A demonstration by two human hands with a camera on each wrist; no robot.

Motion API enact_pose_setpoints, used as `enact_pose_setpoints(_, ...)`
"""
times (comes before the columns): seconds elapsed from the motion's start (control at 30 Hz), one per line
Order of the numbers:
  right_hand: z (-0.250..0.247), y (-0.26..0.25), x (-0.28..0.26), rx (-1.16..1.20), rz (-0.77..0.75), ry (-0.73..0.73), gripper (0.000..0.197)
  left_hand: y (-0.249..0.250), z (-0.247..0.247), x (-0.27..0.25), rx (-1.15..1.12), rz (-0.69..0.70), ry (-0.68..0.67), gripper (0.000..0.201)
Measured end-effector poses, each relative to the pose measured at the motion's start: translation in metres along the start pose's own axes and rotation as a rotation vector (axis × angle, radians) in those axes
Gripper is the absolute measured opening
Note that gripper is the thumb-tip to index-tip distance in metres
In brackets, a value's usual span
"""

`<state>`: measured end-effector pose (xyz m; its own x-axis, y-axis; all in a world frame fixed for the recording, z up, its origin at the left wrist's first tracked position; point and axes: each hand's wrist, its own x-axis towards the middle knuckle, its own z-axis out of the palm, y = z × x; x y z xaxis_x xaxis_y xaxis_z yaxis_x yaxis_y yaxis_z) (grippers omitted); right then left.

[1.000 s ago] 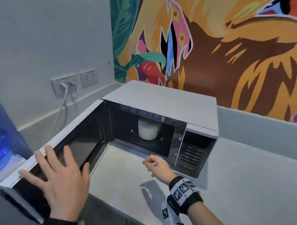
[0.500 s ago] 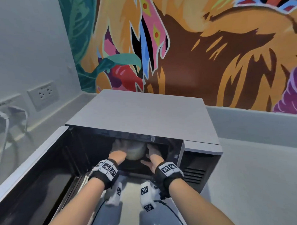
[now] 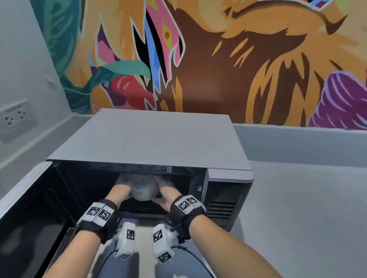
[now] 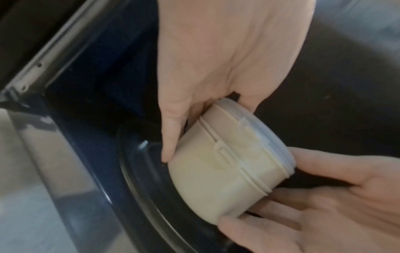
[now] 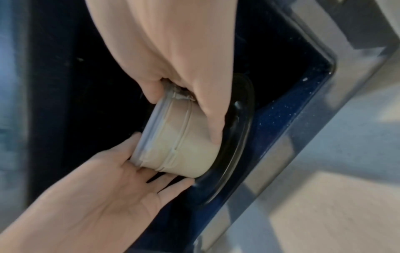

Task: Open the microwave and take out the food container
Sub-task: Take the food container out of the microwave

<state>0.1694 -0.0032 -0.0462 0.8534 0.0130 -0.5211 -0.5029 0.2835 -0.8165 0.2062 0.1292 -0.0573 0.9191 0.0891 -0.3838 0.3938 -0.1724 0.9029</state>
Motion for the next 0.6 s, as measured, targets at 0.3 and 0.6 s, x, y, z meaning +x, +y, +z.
enact_pose_setpoints(0.3,-0.050,0.066,-0.104,0.040,0.070,-0.216,0.038,-0.056,0.029,-0.167,-0.055,0.211,0.058,0.020)
enact_pose_setpoints(0.6,-0.212,0.146,-0.200,0.113,0.069,0.000,0.043,-0.145,0.168,-0.227,-0.021,-0.057,-0.083,0.066)
